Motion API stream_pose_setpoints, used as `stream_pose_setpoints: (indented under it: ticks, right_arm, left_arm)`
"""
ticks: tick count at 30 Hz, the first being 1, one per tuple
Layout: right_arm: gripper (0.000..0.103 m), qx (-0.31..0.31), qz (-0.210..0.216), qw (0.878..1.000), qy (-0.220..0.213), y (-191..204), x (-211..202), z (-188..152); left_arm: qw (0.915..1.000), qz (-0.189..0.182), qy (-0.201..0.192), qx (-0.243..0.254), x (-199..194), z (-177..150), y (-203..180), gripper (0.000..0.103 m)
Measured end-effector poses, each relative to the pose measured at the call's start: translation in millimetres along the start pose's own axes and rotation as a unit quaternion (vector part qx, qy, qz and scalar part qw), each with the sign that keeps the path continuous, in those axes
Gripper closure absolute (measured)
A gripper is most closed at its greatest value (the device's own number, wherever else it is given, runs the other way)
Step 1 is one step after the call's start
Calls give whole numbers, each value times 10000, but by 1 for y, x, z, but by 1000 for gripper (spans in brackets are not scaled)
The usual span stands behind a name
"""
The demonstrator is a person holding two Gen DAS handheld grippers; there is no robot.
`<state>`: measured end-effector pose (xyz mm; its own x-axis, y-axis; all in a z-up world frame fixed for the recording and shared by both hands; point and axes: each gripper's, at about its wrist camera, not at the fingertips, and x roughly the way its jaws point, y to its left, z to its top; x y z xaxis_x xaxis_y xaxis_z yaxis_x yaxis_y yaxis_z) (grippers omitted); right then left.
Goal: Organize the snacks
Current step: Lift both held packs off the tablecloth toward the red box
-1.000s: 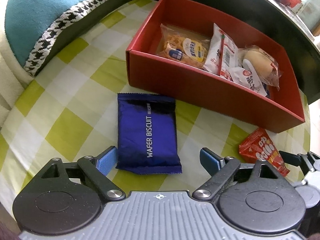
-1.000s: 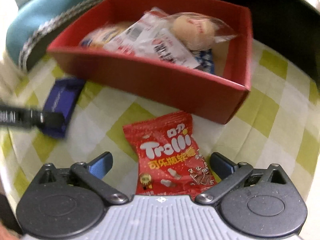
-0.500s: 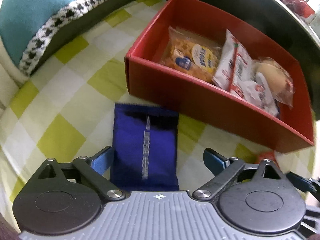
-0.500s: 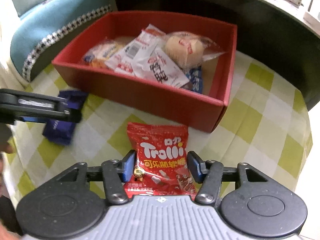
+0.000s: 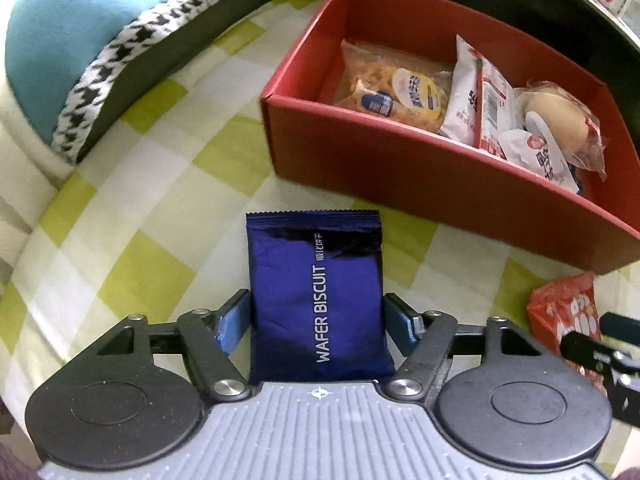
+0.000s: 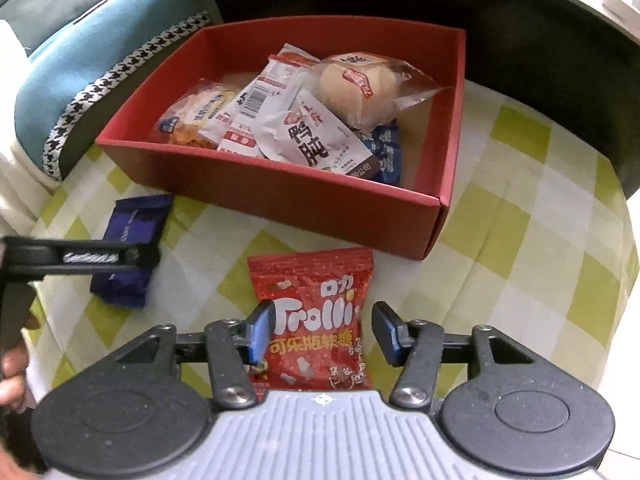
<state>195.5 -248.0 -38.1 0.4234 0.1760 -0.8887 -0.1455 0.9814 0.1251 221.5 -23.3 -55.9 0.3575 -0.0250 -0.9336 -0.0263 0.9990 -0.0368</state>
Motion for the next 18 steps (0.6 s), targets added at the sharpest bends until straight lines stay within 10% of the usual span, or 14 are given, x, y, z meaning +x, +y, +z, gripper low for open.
stream_pose_setpoints:
  ticks: [18]
  right_arm:
    - [19, -214, -66, 9997, 99, 13, 9, 2]
  left_arm:
    - [9997, -229, 95, 84, -4, -13, 8, 15]
